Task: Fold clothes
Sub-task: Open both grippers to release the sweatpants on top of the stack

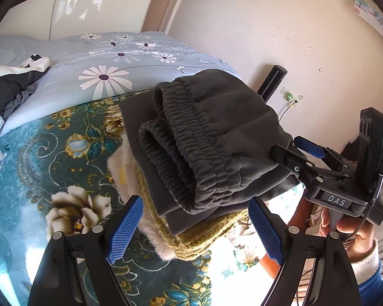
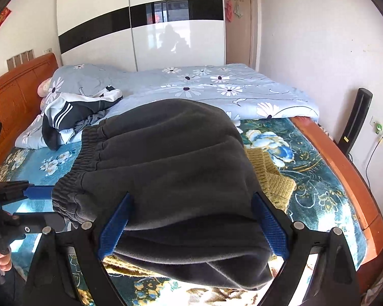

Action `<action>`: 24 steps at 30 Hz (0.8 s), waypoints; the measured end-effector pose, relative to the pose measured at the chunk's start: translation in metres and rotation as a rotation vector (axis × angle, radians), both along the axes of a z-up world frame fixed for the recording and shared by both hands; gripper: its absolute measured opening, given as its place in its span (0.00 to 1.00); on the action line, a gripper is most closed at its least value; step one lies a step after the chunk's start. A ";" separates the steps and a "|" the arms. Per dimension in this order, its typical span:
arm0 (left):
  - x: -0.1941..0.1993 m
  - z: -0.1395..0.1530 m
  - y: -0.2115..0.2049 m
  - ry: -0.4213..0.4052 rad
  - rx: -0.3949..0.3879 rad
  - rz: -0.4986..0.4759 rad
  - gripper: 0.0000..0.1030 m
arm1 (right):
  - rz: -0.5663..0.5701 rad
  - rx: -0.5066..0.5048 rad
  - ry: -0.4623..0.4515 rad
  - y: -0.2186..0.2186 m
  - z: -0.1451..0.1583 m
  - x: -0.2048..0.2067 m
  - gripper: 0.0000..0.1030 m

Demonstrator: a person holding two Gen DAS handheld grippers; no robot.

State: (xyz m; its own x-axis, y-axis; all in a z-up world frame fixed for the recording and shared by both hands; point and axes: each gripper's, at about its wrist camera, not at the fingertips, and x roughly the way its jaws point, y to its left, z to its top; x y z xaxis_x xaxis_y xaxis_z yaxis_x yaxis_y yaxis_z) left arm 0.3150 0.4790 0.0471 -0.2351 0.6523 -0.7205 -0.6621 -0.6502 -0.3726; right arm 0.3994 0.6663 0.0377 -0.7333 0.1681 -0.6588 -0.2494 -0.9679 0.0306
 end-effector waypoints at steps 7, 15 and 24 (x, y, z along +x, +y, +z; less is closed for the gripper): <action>0.015 -0.005 -0.020 0.029 -0.010 0.067 1.00 | -0.010 -0.014 -0.006 -0.024 0.002 0.018 0.92; 0.030 -0.008 -0.042 0.080 -0.038 0.159 1.00 | 0.009 -0.057 -0.101 -0.052 -0.017 0.024 0.92; 0.040 -0.015 -0.054 0.166 -0.183 0.291 1.00 | -0.050 -0.087 -0.171 -0.066 -0.035 0.032 0.92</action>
State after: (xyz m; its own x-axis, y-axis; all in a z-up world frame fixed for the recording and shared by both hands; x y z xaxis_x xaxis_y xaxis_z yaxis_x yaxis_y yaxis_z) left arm 0.3547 0.4247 0.0316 -0.5150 0.4052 -0.7554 -0.4818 -0.8657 -0.1360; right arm 0.4311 0.6004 0.0030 -0.6015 0.1384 -0.7868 -0.3056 -0.9498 0.0666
